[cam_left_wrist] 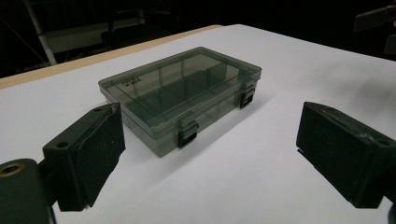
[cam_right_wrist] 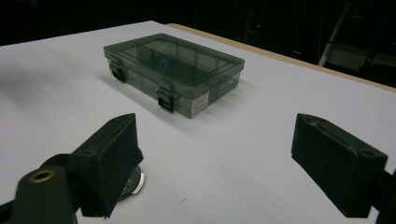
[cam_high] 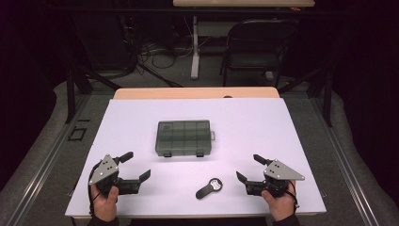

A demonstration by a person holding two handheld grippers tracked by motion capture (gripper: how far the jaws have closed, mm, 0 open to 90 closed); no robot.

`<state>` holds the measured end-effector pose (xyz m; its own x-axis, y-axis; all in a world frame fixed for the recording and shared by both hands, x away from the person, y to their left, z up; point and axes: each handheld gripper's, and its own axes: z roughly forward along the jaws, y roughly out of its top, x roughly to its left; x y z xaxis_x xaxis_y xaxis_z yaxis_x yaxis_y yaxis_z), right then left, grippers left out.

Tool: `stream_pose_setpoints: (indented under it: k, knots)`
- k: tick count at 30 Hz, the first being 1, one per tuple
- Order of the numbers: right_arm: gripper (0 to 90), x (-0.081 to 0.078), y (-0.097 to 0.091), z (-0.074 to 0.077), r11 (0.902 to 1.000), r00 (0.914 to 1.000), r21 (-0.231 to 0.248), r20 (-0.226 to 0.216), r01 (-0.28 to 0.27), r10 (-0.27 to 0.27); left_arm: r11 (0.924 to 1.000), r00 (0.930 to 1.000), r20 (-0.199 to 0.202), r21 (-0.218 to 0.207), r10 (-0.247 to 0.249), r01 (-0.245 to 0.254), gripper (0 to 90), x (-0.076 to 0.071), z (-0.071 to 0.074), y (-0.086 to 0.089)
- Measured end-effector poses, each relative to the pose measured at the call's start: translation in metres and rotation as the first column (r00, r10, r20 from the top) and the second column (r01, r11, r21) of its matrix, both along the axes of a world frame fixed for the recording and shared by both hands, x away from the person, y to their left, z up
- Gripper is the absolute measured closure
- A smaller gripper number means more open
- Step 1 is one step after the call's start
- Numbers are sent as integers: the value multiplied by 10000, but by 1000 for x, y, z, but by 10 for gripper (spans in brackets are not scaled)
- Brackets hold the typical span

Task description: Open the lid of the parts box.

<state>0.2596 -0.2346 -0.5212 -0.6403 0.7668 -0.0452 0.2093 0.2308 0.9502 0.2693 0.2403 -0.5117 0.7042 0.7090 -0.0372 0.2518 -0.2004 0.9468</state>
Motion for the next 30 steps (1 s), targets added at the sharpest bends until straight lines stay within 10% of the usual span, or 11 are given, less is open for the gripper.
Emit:
stream_pose_setpoints:
  k: [19, 30]
  knots:
    - [146, 3, 4, 6, 9990, 9997, -447, -225, 51, -61, 10000, 9978, -654, 53, -74, 77, 81, 7, 4, -2]
    - [138, 26, 11, 25, 9976, 9939, -681, -1090, 123, -197, 10000, 9893, -1460, 81, 19, -7, 72, 24, 14, 1]
